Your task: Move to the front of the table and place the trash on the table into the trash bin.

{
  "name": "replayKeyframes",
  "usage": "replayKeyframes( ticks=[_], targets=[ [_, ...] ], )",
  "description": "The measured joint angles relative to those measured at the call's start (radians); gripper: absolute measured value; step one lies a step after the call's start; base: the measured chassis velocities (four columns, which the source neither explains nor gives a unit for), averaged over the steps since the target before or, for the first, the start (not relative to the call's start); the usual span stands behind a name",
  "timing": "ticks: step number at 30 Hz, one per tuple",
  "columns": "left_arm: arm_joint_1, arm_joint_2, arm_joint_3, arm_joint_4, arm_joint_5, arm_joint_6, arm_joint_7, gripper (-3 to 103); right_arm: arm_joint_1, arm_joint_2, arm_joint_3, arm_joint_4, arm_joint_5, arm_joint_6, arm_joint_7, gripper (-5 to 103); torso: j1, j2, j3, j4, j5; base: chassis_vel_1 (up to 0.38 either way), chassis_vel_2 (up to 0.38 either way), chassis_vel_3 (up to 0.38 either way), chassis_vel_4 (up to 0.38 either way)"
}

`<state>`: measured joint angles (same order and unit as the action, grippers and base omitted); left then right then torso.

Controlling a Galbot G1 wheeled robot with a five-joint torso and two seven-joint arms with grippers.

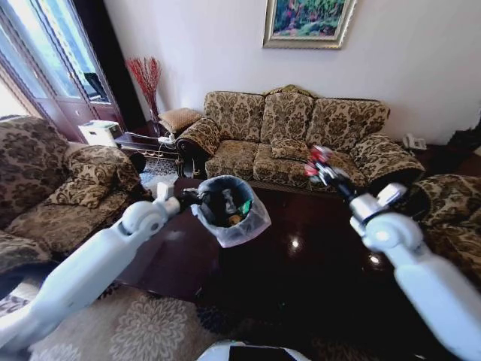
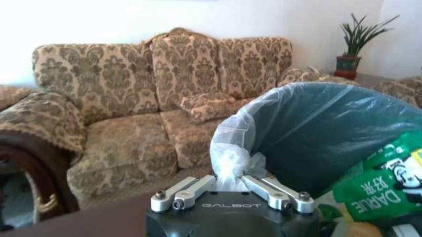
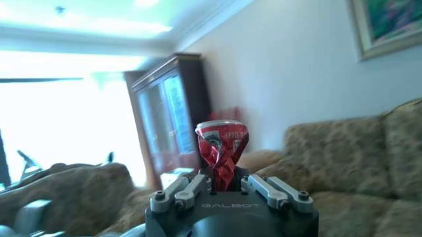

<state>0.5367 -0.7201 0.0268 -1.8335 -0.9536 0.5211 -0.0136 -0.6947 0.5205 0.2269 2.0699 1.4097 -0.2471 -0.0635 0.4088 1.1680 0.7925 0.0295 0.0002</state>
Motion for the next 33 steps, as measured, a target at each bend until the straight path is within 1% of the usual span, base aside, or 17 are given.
replayKeyframes(
  ticks=[2,3,4,5,6,8,10,11,12,18,24,25,26,27,28,31,33],
  targets=[
    [-0.088,-0.022,0.043,0.056,-0.013,0.013,0.005,2,0.215,-0.009,-0.19,-0.002,0.103,-0.022,0.051,19,0.0,0.0,0.0,-0.0004,0.0002,0.0,0.0,0.0,0.0],
    [-0.139,-0.03,0.069,0.087,-0.021,0.017,0.007,2,0.378,0.019,-0.328,-0.024,0.139,-0.029,0.087,19,0.0,0.0,0.0,0.0002,-0.0001,0.0,0.0,0.0,0.0],
    [-0.164,-0.032,0.082,0.098,-0.029,0.022,0.008,2,0.476,0.052,-0.417,-0.049,0.142,-0.032,0.102,19,0.0,0.0,0.0,0.0007,-0.0001,0.0,0.0,0.0,0.0],
    [-0.164,-0.032,0.082,0.098,-0.029,0.022,0.008,2,0.476,0.052,-0.417,-0.049,0.142,-0.032,0.102,19,0.0,0.0,0.0,0.0007,-0.0001,0.0,0.0,0.0,0.0],
    [-0.194,-0.033,0.097,0.103,-0.05,0.037,0.009,2,0.6,0.111,-0.529,-0.104,0.13,-0.036,0.12,19,0.0,0.0,0.0,0.0013,0.0,0.0,0.0,0.0,0.0],
    [-0.205,-0.032,0.101,0.099,-0.071,0.047,0.008,2,0.701,0.182,-0.628,-0.167,0.116,-0.038,0.149,19,0.0,0.0,0.0,0.0015,-0.0006,0.0,0.0,0.0,0.0],
    [-0.205,-0.032,0.101,0.096,-0.074,0.048,0.006,2,0.72,0.203,-0.651,-0.186,0.112,-0.038,0.159,19,0.0,0.0,0.0,0.0015,-0.0007,0.0,0.0,0.0,0.0],
    [-0.203,-0.03,0.101,0.091,-0.077,0.049,0.006,2,0.74,0.232,-0.677,-0.209,0.107,-0.038,0.169,19,0.0,0.0,0.0,0.0014,-0.0007,0.0,0.0,0.0,0.0],
    [-0.19,-0.025,0.097,0.08,-0.079,0.049,0.006,2,0.766,0.285,-0.722,-0.248,0.089,-0.039,0.184,19,0.0,0.0,0.0,0.001,-0.0005,0.0,0.0,0.0,0.0],
    [-0.123,-0.009,0.05,0.072,-0.077,0.049,0.008,2,0.781,0.375,-0.778,-0.275,0.028,-0.051,0.191,19,0.0,0.0,0.0,0.0008,-0.0007,0.0,0.0,0.0,0.0],
    [-0.087,0.01,0.017,0.062,-0.075,0.049,0.015,2,0.778,0.352,-0.769,-0.254,-0.002,-0.093,0.167,19,0.0,0.0,0.0,0.0009,-0.0008,0.0,0.0,0.0,0.0],
    [-0.073,0.017,0.001,0.058,-0.075,0.048,0.018,2,0.773,0.341,-0.768,-0.251,-0.023,-0.106,0.159,17,0.0,0.0,0.0,-0.0003,-0.0003,0.0,0.0,0.0,0.0],
    [-0.066,0.021,-0.007,0.054,-0.075,0.047,0.019,2,0.768,0.34,-0.768,-0.251,-0.032,-0.11,0.154,17,0.0,0.0,0.0,-0.0002,0.0,0.0,0.0,0.0,0.0],
    [-0.061,0.024,-0.012,0.05,-0.075,0.047,0.019,2,0.762,0.34,-0.768,-0.246,-0.038,-0.111,0.153,22,0.0,0.0,0.0,0.0,0.0002,0.0,0.0,0.0,0.0],
    [-0.061,0.024,-0.012,0.05,-0.075,0.047,0.019,2,0.762,0.34,-0.768,-0.246,-0.038,-0.111,0.153,22,0.0,0.0,0.0,0.0,0.0002,0.0,0.0,0.0,0.0],
    [-0.06,0.024,-0.014,0.047,-0.074,0.047,0.016,2,0.743,0.341,-0.763,-0.219,-0.044,-0.11,0.165,38,0.0,0.0,0.0,0.0005,-0.0001,0.0,0.0,0.0,0.0],
    [-0.06,0.023,-0.014,0.045,-0.074,0.047,0.01,2,0.739,0.342,-0.761,-0.214,-0.044,-0.108,0.17,38,0.0,0.0,0.0,0.0006,-0.0003,0.0,0.0,0.0,0.0]
  ],
)
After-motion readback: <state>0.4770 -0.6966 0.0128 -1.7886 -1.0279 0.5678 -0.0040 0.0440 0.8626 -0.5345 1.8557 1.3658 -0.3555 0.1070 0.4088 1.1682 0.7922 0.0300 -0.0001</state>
